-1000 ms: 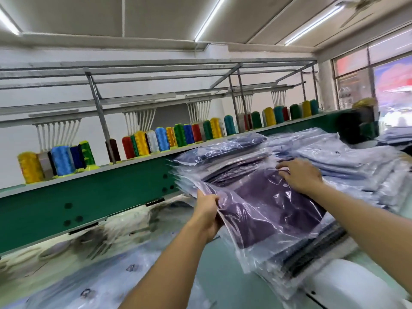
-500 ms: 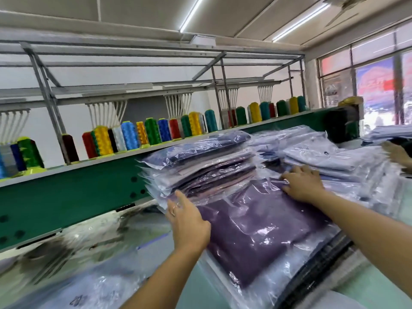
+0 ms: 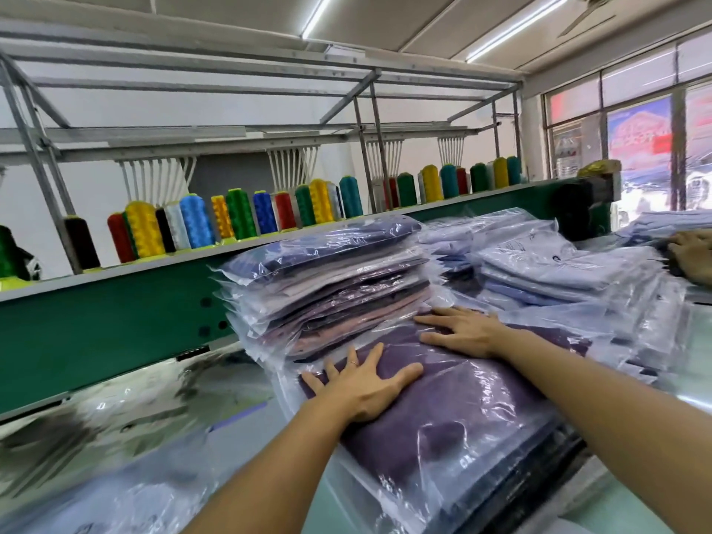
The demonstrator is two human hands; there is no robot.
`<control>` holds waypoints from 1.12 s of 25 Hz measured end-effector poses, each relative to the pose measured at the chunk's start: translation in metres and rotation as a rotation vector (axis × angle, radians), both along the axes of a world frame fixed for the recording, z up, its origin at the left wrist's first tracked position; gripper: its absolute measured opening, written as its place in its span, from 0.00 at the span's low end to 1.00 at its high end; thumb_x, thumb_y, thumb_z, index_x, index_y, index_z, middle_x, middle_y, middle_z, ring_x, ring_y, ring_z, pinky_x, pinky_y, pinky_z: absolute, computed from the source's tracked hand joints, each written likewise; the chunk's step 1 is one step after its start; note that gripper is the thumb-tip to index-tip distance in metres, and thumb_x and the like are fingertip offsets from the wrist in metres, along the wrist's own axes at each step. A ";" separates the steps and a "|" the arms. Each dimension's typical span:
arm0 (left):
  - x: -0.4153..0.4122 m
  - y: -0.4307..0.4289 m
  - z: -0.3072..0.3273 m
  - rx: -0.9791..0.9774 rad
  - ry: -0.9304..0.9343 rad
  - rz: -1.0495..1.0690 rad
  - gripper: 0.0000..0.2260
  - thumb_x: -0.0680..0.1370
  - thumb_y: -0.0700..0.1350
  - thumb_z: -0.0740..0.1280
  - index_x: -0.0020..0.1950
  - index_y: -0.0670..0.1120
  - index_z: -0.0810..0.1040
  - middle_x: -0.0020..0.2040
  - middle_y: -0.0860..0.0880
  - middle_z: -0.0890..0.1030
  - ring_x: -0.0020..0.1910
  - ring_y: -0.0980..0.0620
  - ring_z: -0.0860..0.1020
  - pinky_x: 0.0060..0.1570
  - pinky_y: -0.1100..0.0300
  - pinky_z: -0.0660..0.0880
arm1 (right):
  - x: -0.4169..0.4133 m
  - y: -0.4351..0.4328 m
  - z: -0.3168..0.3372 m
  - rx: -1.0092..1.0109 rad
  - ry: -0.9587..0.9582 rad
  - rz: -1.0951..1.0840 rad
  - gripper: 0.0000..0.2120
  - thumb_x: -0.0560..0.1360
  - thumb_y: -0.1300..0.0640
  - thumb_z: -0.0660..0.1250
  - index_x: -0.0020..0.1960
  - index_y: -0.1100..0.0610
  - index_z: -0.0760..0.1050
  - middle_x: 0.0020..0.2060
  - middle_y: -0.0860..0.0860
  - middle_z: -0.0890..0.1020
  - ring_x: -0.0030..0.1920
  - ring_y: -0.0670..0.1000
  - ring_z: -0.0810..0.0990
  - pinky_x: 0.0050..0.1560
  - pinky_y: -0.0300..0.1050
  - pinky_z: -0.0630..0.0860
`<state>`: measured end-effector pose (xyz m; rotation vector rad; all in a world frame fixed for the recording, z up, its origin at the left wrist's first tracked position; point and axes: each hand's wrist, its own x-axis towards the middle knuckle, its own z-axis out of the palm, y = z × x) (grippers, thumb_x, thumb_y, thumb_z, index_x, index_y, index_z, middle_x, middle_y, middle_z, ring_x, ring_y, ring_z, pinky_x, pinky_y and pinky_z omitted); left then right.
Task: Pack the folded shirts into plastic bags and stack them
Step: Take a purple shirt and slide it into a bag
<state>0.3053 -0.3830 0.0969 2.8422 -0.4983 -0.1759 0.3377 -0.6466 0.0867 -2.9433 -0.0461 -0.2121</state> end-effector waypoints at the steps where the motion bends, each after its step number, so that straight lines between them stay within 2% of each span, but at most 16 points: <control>1: 0.002 -0.002 -0.001 0.006 0.009 -0.003 0.55 0.54 0.89 0.41 0.79 0.69 0.44 0.83 0.52 0.43 0.81 0.35 0.42 0.69 0.26 0.32 | 0.003 -0.002 -0.002 0.008 0.024 -0.017 0.36 0.65 0.16 0.43 0.72 0.22 0.50 0.80 0.38 0.51 0.81 0.53 0.50 0.74 0.72 0.47; 3: 0.006 -0.006 -0.002 0.020 0.033 -0.013 0.58 0.52 0.90 0.41 0.80 0.69 0.44 0.83 0.53 0.44 0.81 0.35 0.42 0.69 0.25 0.33 | 0.009 -0.004 -0.004 0.040 0.054 -0.020 0.35 0.66 0.16 0.45 0.73 0.22 0.51 0.80 0.38 0.50 0.81 0.54 0.48 0.75 0.71 0.43; 6: 0.012 -0.008 -0.003 0.002 0.040 -0.036 0.59 0.53 0.90 0.43 0.81 0.66 0.45 0.84 0.53 0.47 0.81 0.36 0.45 0.72 0.27 0.40 | 0.012 -0.004 -0.005 0.055 0.059 0.040 0.34 0.72 0.22 0.48 0.76 0.29 0.54 0.81 0.41 0.53 0.80 0.51 0.49 0.77 0.57 0.41; 8: 0.014 -0.010 -0.005 -0.022 0.040 -0.055 0.58 0.54 0.89 0.44 0.81 0.65 0.45 0.84 0.53 0.47 0.81 0.37 0.46 0.73 0.28 0.42 | 0.014 -0.005 -0.006 0.061 0.060 0.044 0.33 0.74 0.24 0.49 0.77 0.31 0.54 0.81 0.43 0.54 0.80 0.50 0.49 0.77 0.53 0.41; 11: 0.012 -0.008 -0.008 -0.047 0.036 -0.055 0.57 0.55 0.89 0.45 0.81 0.66 0.47 0.84 0.53 0.48 0.81 0.36 0.47 0.72 0.27 0.42 | 0.012 -0.006 -0.010 0.047 0.062 0.001 0.39 0.70 0.20 0.48 0.78 0.32 0.53 0.81 0.45 0.54 0.81 0.54 0.50 0.79 0.56 0.43; 13: 0.010 -0.005 -0.009 -0.101 -0.001 -0.063 0.56 0.57 0.89 0.47 0.81 0.63 0.52 0.83 0.53 0.54 0.81 0.39 0.54 0.74 0.31 0.49 | 0.010 -0.006 -0.012 -0.003 0.087 -0.031 0.45 0.64 0.16 0.44 0.78 0.32 0.51 0.81 0.44 0.53 0.80 0.56 0.51 0.78 0.62 0.47; 14: 0.007 -0.003 -0.010 -0.137 -0.047 -0.057 0.55 0.59 0.88 0.48 0.80 0.61 0.57 0.81 0.53 0.61 0.79 0.41 0.60 0.74 0.34 0.55 | 0.008 -0.005 -0.012 -0.032 0.106 -0.051 0.46 0.63 0.15 0.43 0.78 0.31 0.50 0.81 0.43 0.53 0.80 0.57 0.50 0.77 0.66 0.48; 15: 0.005 0.000 -0.012 -0.165 -0.114 -0.040 0.51 0.62 0.86 0.51 0.78 0.59 0.63 0.78 0.53 0.68 0.75 0.44 0.67 0.73 0.38 0.62 | 0.008 -0.004 -0.012 -0.048 0.121 -0.072 0.44 0.65 0.16 0.43 0.78 0.30 0.49 0.81 0.43 0.52 0.80 0.57 0.49 0.76 0.69 0.48; 17: 0.000 0.008 -0.013 -0.195 -0.264 -0.013 0.39 0.69 0.80 0.57 0.71 0.56 0.73 0.68 0.53 0.79 0.66 0.48 0.76 0.66 0.45 0.72 | 0.006 -0.001 -0.010 -0.080 0.130 -0.099 0.41 0.69 0.19 0.45 0.78 0.32 0.49 0.81 0.45 0.53 0.80 0.59 0.50 0.76 0.69 0.47; 18: -0.002 0.014 -0.013 -0.212 -0.312 -0.018 0.33 0.72 0.75 0.60 0.68 0.56 0.76 0.64 0.54 0.81 0.64 0.49 0.77 0.63 0.48 0.74 | 0.005 0.001 -0.009 -0.110 0.119 -0.113 0.38 0.73 0.22 0.46 0.79 0.35 0.52 0.81 0.48 0.55 0.80 0.59 0.54 0.77 0.67 0.50; 20: -0.008 0.027 -0.009 -0.253 -0.337 -0.038 0.25 0.76 0.68 0.64 0.67 0.55 0.78 0.62 0.54 0.82 0.63 0.51 0.78 0.62 0.51 0.76 | -0.001 0.010 -0.003 -0.147 0.037 -0.183 0.29 0.79 0.32 0.54 0.77 0.42 0.62 0.77 0.51 0.66 0.75 0.59 0.66 0.73 0.66 0.62; 22: -0.016 0.043 -0.001 -0.309 -0.339 -0.023 0.20 0.78 0.63 0.66 0.66 0.55 0.79 0.62 0.53 0.82 0.62 0.50 0.79 0.61 0.51 0.76 | -0.010 0.027 0.005 -0.149 -0.100 -0.282 0.18 0.80 0.44 0.60 0.67 0.48 0.73 0.68 0.53 0.76 0.67 0.58 0.74 0.66 0.62 0.71; 24: -0.026 0.062 0.011 -0.342 -0.423 0.016 0.17 0.78 0.58 0.67 0.64 0.54 0.80 0.60 0.53 0.83 0.60 0.50 0.80 0.59 0.51 0.77 | -0.023 0.062 0.019 -0.120 -0.241 -0.308 0.11 0.76 0.52 0.62 0.58 0.50 0.74 0.60 0.52 0.81 0.60 0.57 0.78 0.59 0.55 0.75; 26: -0.039 0.082 0.024 -0.348 -0.546 0.072 0.14 0.78 0.56 0.68 0.62 0.54 0.79 0.58 0.54 0.83 0.57 0.49 0.81 0.57 0.51 0.78 | -0.039 0.108 0.038 0.009 -0.356 -0.218 0.07 0.74 0.56 0.63 0.51 0.50 0.74 0.53 0.50 0.82 0.54 0.57 0.79 0.52 0.51 0.77; 28: -0.053 0.106 0.036 -0.344 -0.631 0.116 0.12 0.77 0.56 0.68 0.58 0.55 0.77 0.55 0.54 0.83 0.55 0.48 0.81 0.53 0.52 0.78 | -0.055 0.161 0.053 0.153 -0.429 -0.090 0.02 0.72 0.54 0.65 0.44 0.50 0.72 0.45 0.47 0.81 0.48 0.55 0.79 0.45 0.48 0.76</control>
